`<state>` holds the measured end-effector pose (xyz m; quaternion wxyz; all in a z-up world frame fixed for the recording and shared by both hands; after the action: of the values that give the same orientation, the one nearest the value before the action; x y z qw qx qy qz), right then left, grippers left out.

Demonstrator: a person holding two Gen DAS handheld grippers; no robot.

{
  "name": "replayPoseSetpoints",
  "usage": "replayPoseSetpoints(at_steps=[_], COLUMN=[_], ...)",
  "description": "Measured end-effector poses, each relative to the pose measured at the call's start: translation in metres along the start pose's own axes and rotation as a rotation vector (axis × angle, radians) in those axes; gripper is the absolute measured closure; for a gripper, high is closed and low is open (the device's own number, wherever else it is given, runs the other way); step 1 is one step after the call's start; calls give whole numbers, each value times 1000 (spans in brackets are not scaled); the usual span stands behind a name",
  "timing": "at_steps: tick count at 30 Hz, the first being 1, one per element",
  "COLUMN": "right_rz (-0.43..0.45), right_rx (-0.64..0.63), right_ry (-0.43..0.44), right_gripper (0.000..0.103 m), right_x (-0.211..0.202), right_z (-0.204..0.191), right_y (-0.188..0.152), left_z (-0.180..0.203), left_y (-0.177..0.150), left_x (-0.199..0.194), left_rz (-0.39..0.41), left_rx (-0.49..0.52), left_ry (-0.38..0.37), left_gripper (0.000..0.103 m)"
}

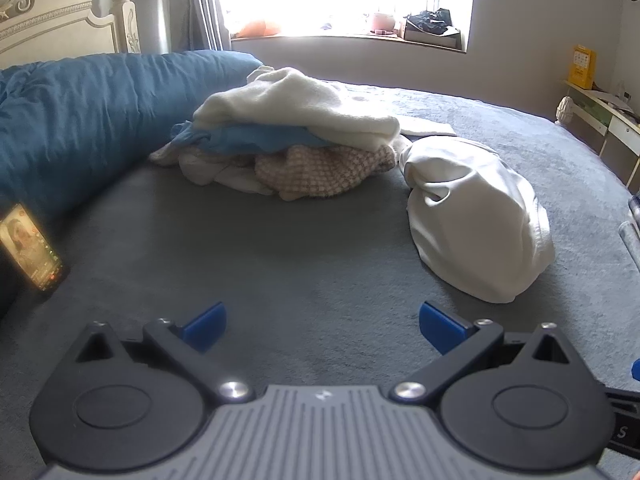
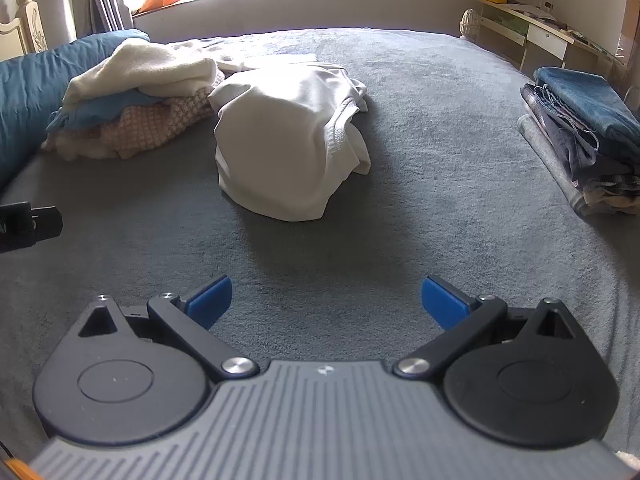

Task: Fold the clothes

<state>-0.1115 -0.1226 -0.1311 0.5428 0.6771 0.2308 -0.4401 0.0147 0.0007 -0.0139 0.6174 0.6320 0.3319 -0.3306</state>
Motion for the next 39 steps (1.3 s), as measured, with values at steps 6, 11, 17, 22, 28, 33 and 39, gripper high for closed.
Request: replayPoseSetpoints(at_steps=[6, 11, 17, 22, 28, 33, 39], right_rz=[11, 11, 3, 0, -3, -3, -4], right_rx=[5, 17, 26, 28, 32, 34, 36], right_ry=[-4, -5, -6, -7, -4, -6, -8], right_gripper=[1, 1, 1, 1, 1, 1, 1], right_x=[-4, -6, -5, -6, -5, -6, -6], right_z=[0, 1, 0, 1, 1, 2, 1], right_y=[-6, -3, -2, -1, -2, -2, -2], left_z=[-4, 3, 0, -1, -3, -5, -4], left_y=[6, -5, -9, -6, -7, -9, -11], left_x=[5, 0, 4, -5, -1, 5, 4], left_rz=[-1, -5, -39, 5, -18, -33, -24], left_rx=[18, 50, 30, -1, -23, -21, -6], left_ry=[-13, 17, -41, -28, -20, 24, 32], left_gripper=[0, 0, 0, 0, 0, 0, 0])
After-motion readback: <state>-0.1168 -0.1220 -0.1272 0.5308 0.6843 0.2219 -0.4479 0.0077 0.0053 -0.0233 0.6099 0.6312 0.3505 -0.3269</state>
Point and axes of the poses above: each gripper's, at about its wrist camera, not at the fingertips, and x roughly the way its jaws point, z to its right, y to its top, the point moved 2 cm from there along x, roughly the way its jaws point, and after that the axes turned 11 degrees about -z, right-handed, at the moved point
